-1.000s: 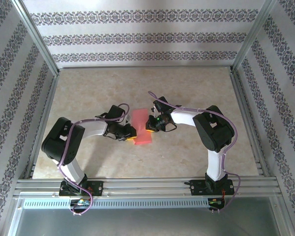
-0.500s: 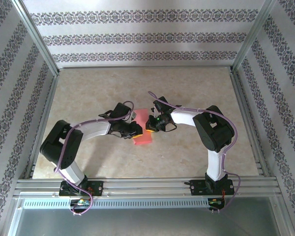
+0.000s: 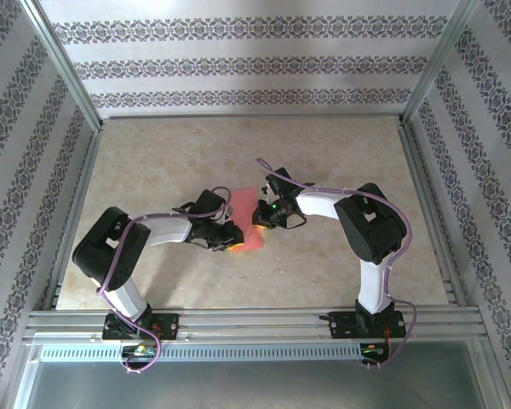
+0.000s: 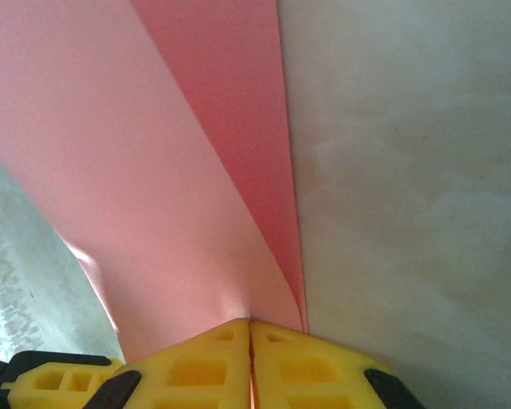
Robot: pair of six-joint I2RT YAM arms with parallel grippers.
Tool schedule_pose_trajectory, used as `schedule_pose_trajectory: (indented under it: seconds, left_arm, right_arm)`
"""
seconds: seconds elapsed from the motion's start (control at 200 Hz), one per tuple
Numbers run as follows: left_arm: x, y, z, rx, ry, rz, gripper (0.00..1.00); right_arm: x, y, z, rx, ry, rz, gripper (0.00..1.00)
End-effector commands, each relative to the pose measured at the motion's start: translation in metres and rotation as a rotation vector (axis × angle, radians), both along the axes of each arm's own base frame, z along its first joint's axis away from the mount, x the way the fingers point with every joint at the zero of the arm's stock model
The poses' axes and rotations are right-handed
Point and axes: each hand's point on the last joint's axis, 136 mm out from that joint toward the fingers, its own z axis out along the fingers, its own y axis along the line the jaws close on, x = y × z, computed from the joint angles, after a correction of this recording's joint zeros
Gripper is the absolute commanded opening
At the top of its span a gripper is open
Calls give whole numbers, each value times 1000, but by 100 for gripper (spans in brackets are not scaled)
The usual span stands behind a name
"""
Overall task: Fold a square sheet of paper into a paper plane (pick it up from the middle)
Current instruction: First fold the square sheet of paper in half at the center of the table.
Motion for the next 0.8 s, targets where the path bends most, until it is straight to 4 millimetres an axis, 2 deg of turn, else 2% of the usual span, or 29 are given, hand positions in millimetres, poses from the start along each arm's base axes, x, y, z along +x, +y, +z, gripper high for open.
schedule_pose_trajectory:
  seconds: [0.0, 0.075, 0.145, 0.285, 0.37, 0.44, 0.515, 0.65, 0.794]
  left_arm:
    - [-43, 33, -25, 97, 112, -16, 23]
    - [-45, 37, -14, 86, 85, -25, 23]
    - [-37, 33, 4, 54, 32, -38, 23]
    - [-1, 16, 52, -22, -122, -30, 23]
    - [23, 6, 65, -51, -173, 6, 23]
    - [37, 1, 62, -55, -177, 29, 23]
    - [46, 1, 50, -16, -154, 38, 22]
    - [45, 2, 26, 24, -93, 33, 21]
    - [42, 7, 9, 58, -52, 35, 21]
  right_arm:
    - [-49, -72, -86, -362, 181, -37, 10]
    - [-50, -74, -87, -367, 183, -35, 10]
    - [-49, -75, -87, -367, 182, -35, 10]
    - [-50, -76, -87, -372, 182, -32, 10]
    - [-50, -76, -87, -370, 182, -31, 10]
    - [-49, -75, -87, -369, 181, -29, 10]
    - [-47, -75, -85, -368, 177, -26, 11]
    - [-46, -74, -83, -367, 174, -17, 10]
    - [-45, -74, -82, -366, 172, -11, 10]
